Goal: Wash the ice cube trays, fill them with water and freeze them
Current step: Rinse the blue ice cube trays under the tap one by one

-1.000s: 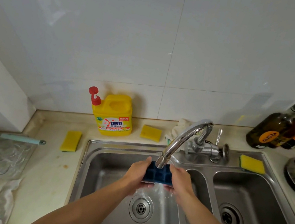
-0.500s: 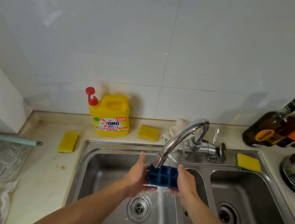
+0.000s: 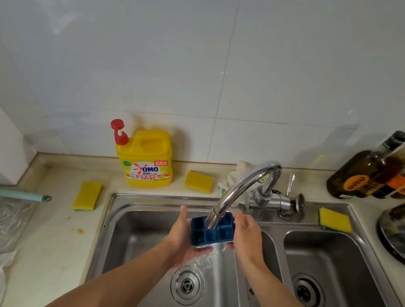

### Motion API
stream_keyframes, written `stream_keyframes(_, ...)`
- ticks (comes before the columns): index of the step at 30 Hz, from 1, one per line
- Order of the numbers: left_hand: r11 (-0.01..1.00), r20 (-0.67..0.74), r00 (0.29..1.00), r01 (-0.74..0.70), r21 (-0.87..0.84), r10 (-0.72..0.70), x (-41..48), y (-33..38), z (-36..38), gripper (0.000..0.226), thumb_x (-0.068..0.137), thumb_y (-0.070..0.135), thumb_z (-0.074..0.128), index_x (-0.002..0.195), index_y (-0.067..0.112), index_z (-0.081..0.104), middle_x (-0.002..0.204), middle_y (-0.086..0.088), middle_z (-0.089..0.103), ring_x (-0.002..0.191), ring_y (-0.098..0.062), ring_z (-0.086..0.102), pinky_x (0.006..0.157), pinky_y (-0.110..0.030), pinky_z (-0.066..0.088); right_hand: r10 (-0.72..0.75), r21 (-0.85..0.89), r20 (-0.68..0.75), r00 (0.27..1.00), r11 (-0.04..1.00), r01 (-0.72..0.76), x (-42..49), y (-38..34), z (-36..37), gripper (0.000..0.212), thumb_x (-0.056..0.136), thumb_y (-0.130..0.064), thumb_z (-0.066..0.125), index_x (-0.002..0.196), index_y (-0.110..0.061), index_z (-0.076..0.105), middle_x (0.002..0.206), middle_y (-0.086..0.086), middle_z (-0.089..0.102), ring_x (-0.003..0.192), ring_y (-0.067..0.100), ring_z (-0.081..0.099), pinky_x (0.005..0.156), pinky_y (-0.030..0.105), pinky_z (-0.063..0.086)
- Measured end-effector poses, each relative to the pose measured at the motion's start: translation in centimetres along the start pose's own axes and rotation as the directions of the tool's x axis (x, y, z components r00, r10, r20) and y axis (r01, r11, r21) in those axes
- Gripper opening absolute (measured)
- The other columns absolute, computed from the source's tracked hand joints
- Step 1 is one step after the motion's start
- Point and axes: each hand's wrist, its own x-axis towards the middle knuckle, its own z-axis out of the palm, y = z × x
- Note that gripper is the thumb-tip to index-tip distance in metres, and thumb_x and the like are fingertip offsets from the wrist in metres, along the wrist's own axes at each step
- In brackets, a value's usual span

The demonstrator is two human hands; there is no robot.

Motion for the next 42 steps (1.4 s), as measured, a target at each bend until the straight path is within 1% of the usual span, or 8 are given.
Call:
stream_keyframes(4, 0.999, 0.044, 0.999, 0.011, 0.03, -0.013, -0.4, -0.1, 0.8, 0.085, 0.097, 0.076, 0.005, 0.133, 0.023, 0.061, 0.12, -0.009, 0.074, 0.122, -0.03, 0.064, 0.1, -0.047, 0.051, -0.037, 0.019, -0.059, 0.998, 0.999, 0.038, 0.1, -0.2, -0.5, 0.028, 0.106, -0.033, 0.045, 0.093, -0.015, 0.062, 0.094, 0.012, 0.068, 0.09, 0.031, 0.067, 0.084, 0.051, 0.056)
stream_keyframes(7, 0.998, 0.065, 0.997, 0.03, 0.057, -0.033, -0.4, -0.4, 1.2, 0.085, 0.096, 0.076, 0.004, 0.133, 0.024, 0.061, 0.121, -0.011, 0.074, 0.117, -0.032, 0.067, 0.095, -0.045, 0.054, -0.04, 0.037, -0.082, 0.996, 0.998, 0.043, 0.3, -0.3, -1.0, 0.03, 0.106, -0.034, 0.045, 0.092, -0.013, 0.061, 0.088, 0.01, 0.066, 0.079, 0.023, 0.064, 0.072, 0.043, 0.056)
stream_keyframes(13, 0.994, 0.081, 0.995, 0.055, 0.097, -0.063, 0.0, -0.8, 1.1, 0.084, 0.096, 0.077, 0.004, 0.129, 0.027, 0.064, 0.117, -0.008, 0.076, 0.11, -0.029, 0.072, 0.09, -0.042, 0.056, -0.017, 0.053, -0.088, 0.996, 0.998, 0.022, 0.6, 0.1, -1.5, 0.029, 0.106, -0.032, 0.046, 0.094, -0.011, 0.062, 0.088, 0.013, 0.066, 0.076, 0.021, 0.063, 0.066, 0.038, 0.053)
stream_keyframes(17, 0.992, 0.011, 0.998, 0.055, 0.112, -0.056, 0.6, -1.2, 0.4, 0.075, 0.101, 0.07, 0.023, 0.125, 0.012, 0.064, 0.097, -0.014, 0.076, 0.075, -0.025, 0.07, 0.067, -0.032, 0.055, 0.02, 0.043, -0.048, 0.999, 0.999, -0.018, 0.5, 0.5, -1.2, 0.03, 0.107, -0.03, 0.045, 0.095, -0.009, 0.062, 0.089, 0.014, 0.069, 0.073, 0.022, 0.066, 0.058, 0.029, 0.053)
stream_keyframes(22, 0.986, -0.204, 0.979, 0.022, 0.167, 0.013, 0.3, -1.7, -1.2, 0.051, 0.104, 0.058, 0.037, 0.113, 0.014, 0.063, 0.073, -0.012, 0.075, 0.053, -0.02, 0.062, 0.054, -0.028, 0.047, 0.082, -0.015, 0.121, 0.989, 0.997, -0.081, 0.2, 1.3, -0.2, 0.036, 0.109, -0.032, 0.04, 0.098, -0.007, 0.063, 0.084, 0.016, 0.067, 0.066, 0.021, 0.063, 0.057, 0.03, 0.052)
stream_keyframes(30, 0.816, -0.32, 0.892, -0.088, 0.572, 0.32, -1.5, 0.0, -3.4, 0.048, 0.104, 0.056, 0.04, 0.105, 0.015, 0.066, 0.084, -0.01, 0.075, 0.052, -0.015, 0.065, 0.043, -0.023, 0.044, 0.284, 0.001, 0.289, 0.914, 0.955, -0.297, -0.2, 2.3, 1.5, 0.041, 0.109, -0.041, 0.041, 0.111, -0.009, 0.066, 0.095, 0.02, 0.076, 0.081, 0.032, 0.076, 0.074, 0.04, 0.064)
stream_keyframes(36, 0.667, -0.265, 0.801, -0.21, 0.715, 0.536, -2.3, 1.0, -3.7, 0.045, 0.1, 0.056, 0.049, 0.105, 0.015, 0.066, 0.096, -0.006, 0.07, 0.079, -0.019, 0.071, 0.052, -0.027, 0.057, 0.268, 0.042, 0.338, 0.902, 0.953, -0.299, -0.1, 1.9, 2.5, 0.043, 0.105, -0.05, 0.048, 0.111, -0.012, 0.066, 0.103, 0.017, 0.075, 0.092, 0.035, 0.075, 0.085, 0.047, 0.063)
stream_keyframes(42, 0.579, -0.202, 0.733, -0.305, 0.756, 0.65, -2.7, 1.0, -3.2, 0.04, 0.099, 0.057, 0.05, 0.09, 0.021, 0.062, 0.089, -0.001, 0.07, 0.086, -0.018, 0.069, 0.08, -0.047, 0.061, 0.257, 0.085, 0.335, 0.907, 0.95, -0.3, 0.4, 1.4, 2.2, 0.033, 0.106, -0.038, 0.052, 0.112, -0.011, 0.07, 0.104, 0.015, 0.076, 0.09, 0.035, 0.076, 0.079, 0.044, 0.064)
